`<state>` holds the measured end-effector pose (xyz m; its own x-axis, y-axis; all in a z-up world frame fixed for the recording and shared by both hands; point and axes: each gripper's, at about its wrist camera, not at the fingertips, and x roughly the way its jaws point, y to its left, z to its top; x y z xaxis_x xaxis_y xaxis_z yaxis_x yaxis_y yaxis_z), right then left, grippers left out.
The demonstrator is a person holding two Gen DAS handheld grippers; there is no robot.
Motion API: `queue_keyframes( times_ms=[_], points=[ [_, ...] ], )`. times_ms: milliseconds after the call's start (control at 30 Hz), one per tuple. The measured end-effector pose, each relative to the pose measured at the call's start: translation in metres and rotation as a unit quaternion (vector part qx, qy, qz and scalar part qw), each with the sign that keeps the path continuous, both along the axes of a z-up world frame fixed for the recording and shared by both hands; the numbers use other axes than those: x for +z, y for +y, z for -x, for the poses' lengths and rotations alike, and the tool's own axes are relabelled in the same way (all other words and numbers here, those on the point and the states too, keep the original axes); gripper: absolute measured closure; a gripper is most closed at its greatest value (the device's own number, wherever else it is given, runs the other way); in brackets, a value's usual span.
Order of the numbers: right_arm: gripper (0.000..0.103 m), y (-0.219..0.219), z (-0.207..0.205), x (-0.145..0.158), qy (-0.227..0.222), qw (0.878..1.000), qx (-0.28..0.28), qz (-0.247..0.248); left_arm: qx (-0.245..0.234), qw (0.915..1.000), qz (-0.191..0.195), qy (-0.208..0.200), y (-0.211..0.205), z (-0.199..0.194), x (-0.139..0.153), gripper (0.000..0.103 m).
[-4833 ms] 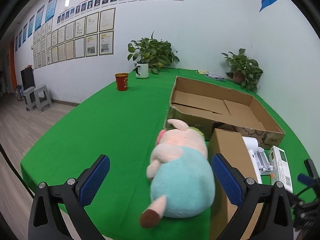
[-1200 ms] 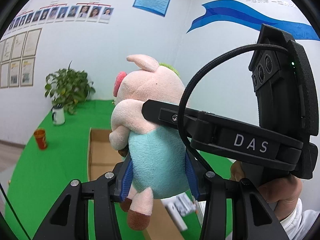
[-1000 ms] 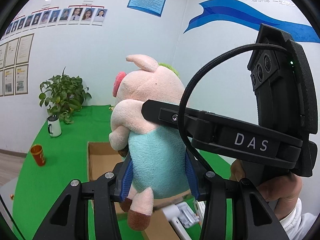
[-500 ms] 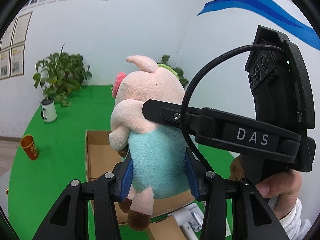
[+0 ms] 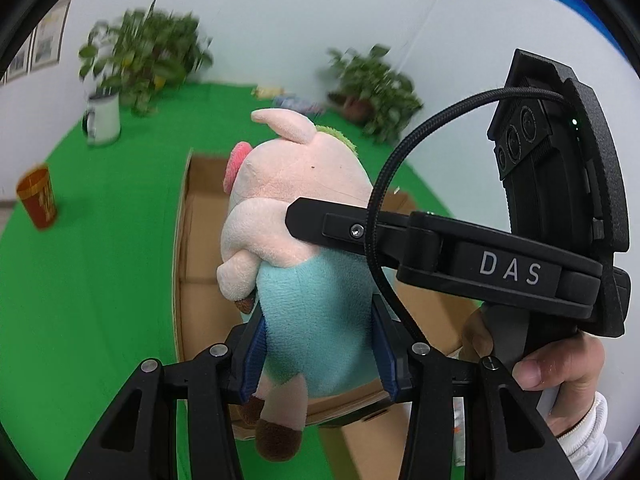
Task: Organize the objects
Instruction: 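Lift the plush pig with the left gripper and carry it over the box, then lower the plush pig into the box and open the left gripper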
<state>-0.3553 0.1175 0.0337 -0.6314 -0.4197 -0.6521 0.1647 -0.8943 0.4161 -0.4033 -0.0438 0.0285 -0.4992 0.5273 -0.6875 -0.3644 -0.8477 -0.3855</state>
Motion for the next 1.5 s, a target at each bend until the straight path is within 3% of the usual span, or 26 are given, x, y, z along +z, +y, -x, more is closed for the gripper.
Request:
queue_keyframes(
  times_ms=[167,333,500,700,833,1067,1233,1367,1400,1433,1500],
  points=[
    [0.038,0.0,0.022,-0.051,-0.057,0.998,0.008,0.017,0.011,0.9983,0.005,-0.057,-0.015,0.022,-0.064,0.059],
    [0.038,-0.006,0.031,-0.081,-0.098,0.995,0.012,0.028,0.026,0.9952,0.014,-0.093,-0.024,0.025,-0.094,0.056],
    [0.038,-0.013,0.028,-0.093,-0.116,0.993,0.012,0.025,0.035,0.9948,0.021,-0.093,-0.028,0.012,-0.095,0.052],
    [0.038,-0.016,0.024,-0.098,-0.111,0.994,0.003,0.02,0.054,0.995,0.067,-0.05,-0.022,-0.033,-0.07,0.054],
    [0.033,-0.023,0.027,-0.097,-0.109,0.994,-0.01,0.01,0.062,0.995,0.062,-0.047,-0.025,-0.044,-0.064,0.062],
    [0.022,-0.023,0.032,-0.093,-0.13,0.991,-0.02,0.01,0.072,0.9952,0.04,-0.053,-0.031,-0.042,-0.065,0.062],
    [0.022,-0.019,-0.003,-0.049,-0.069,0.996,-0.029,-0.044,0.074,0.9948,0.054,-0.043,-0.028,-0.044,-0.06,0.062],
    [0.019,-0.007,-0.069,-0.014,-0.005,0.991,-0.073,-0.114,0.088,0.992,0.088,0.02,-0.022,-0.071,-0.033,0.062],
    [0.019,-0.004,-0.085,-0.008,0.005,0.988,-0.087,-0.128,0.09,0.9912,0.089,0.039,-0.02,-0.081,-0.024,0.055],
    [0.018,0.0,-0.11,-0.002,0.022,0.983,-0.107,-0.147,0.093,0.9905,0.087,0.052,-0.019,-0.091,-0.016,0.041],
    [0.018,0.001,-0.143,0.004,0.042,0.976,-0.132,-0.17,0.102,0.988,0.073,0.09,-0.015,-0.12,0.004,0.027]
  ],
)
